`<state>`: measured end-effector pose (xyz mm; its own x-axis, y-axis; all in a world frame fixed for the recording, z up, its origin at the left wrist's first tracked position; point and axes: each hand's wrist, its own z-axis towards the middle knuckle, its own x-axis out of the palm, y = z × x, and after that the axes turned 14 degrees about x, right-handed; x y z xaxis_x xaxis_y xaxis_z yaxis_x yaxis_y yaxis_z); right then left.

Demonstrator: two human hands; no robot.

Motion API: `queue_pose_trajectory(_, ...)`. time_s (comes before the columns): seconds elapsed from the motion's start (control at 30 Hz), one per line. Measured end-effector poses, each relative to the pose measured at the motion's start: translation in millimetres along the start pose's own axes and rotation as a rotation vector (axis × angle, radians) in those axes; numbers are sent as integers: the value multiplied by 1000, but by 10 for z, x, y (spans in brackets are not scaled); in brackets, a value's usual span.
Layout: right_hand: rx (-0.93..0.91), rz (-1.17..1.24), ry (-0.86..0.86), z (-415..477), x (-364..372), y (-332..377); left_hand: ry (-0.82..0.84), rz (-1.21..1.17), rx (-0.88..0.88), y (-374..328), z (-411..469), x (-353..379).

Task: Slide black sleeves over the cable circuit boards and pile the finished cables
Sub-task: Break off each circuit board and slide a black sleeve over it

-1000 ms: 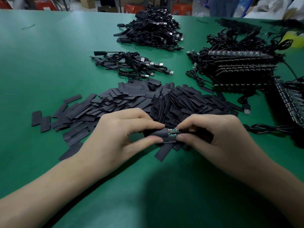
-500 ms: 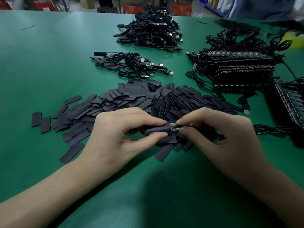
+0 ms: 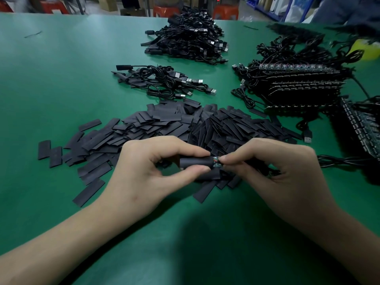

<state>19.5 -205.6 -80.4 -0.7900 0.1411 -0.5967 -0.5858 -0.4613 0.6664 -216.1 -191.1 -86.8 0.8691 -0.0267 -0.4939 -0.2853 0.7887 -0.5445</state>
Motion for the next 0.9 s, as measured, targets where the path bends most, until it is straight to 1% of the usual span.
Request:
queue_pose_trajectory(0.23,40,39,-4,9,-4,42,2,-42,-70,-8,-2,9)
queue_pose_trajectory(0.4,26,-8,10,34,-48,18,20,-105,-119,0,1,-15)
queue_pose_trajectory(0.6,30,4,16,33,-59,4,2,-190,-188,8,-4,-10)
queue_pose_trajectory(0.77,55,42,17,23,-14,24,-16,-231,-225,-9,7,10)
queue_pose_trajectory(0.9,69,61,13,12,17,48,-22,-246,-220,-37,11,21)
